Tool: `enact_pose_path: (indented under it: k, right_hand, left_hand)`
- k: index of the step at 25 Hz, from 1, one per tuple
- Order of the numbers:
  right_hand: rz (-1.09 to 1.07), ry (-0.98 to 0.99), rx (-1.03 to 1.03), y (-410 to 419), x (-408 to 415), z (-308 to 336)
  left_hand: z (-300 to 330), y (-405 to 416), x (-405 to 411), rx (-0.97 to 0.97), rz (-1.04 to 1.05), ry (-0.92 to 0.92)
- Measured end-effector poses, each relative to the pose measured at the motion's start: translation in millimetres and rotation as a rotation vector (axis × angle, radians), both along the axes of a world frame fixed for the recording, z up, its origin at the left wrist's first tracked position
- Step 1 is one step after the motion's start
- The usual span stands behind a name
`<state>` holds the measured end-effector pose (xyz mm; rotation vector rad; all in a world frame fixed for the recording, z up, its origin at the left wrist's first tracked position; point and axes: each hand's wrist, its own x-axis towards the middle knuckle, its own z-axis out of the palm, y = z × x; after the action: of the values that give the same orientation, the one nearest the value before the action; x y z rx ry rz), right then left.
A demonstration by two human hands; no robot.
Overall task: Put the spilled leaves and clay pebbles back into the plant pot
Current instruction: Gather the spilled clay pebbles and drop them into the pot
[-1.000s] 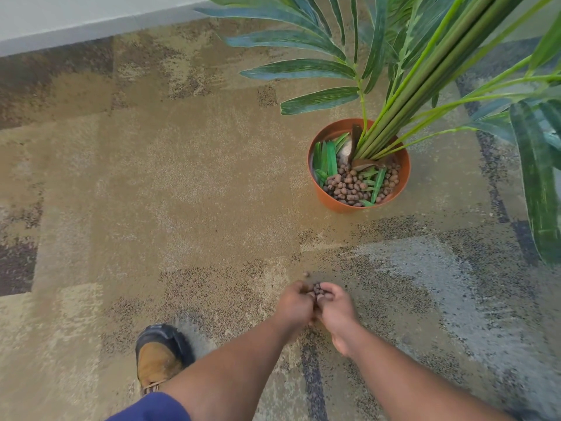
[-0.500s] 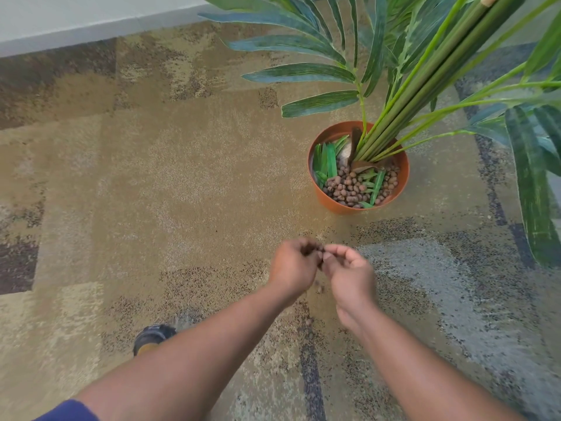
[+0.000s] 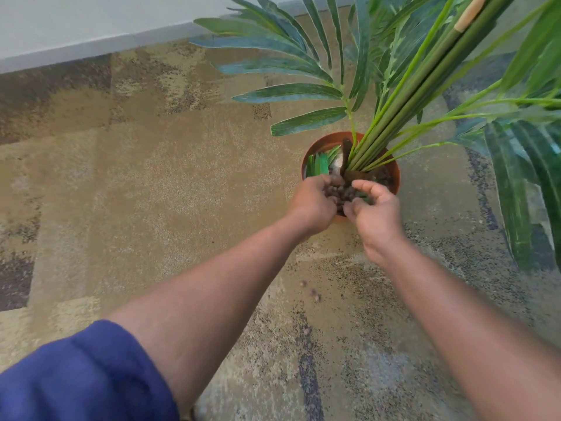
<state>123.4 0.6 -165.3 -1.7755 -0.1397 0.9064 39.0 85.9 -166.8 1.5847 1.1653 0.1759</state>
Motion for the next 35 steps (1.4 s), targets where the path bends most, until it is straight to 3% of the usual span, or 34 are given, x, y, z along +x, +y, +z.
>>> enact_pose_path:
  k: [3,5,7,9,11,14,21,27,32,35]
  right_hand:
    - [0.079,-0.236,-0.103,-27.4,-11.4,-11.4]
    - [0.199,-0.273,-0.251,-52.6,-25.4,-32.0]
    - [0.371,-0.166,-0.436,-77.5,-41.0,-60.5]
    - [0.523,0.020,-0.580,-97.2,-56.5,-84.8]
    - [0.594,0.194,-0.616,-105.9,-70.2,-97.8]
    - [0.647,0.277,-0.581,-100.8,-84.3,-100.8]
    - [0.908,0.165,-0.610,-120.1,-112.4,-101.0]
    - [0.694,0.048,-0.712,-147.6,-132.3,-104.1]
    - [0.307,0.298,-0.681,-141.4,-156.9,-107.3]
    - [0.213,0.478,-0.586,-133.6,-149.7,-108.9]
  left_hand:
    - [-16.6,-7.3,-24.9,0.300,0.099,0.028]
    - [-37.4,-18.5,-50.9,0.395,0.119,0.084]
    - [-62.6,-35.2,-76.6,0.245,-0.012,0.257]
    - [-85.0,-55.1,-97.4,0.023,-0.269,0.432]
    - [-99.2,-72.1,-107.9,-0.096,-0.434,0.462]
    - [-108.5,-86.0,-111.8,-0.093,-0.504,0.439]
    - [-112.2,-121.0,-130.5,-0.052,-0.614,0.469]
    - [-115.8,-138.6,-143.1,-0.014,-0.624,0.507]
    - [-117.1,-154.1,-144.7,-0.009,-0.520,0.516]
    - [-115.5,-152.7,-141.7,-0.167,-0.350,0.470]
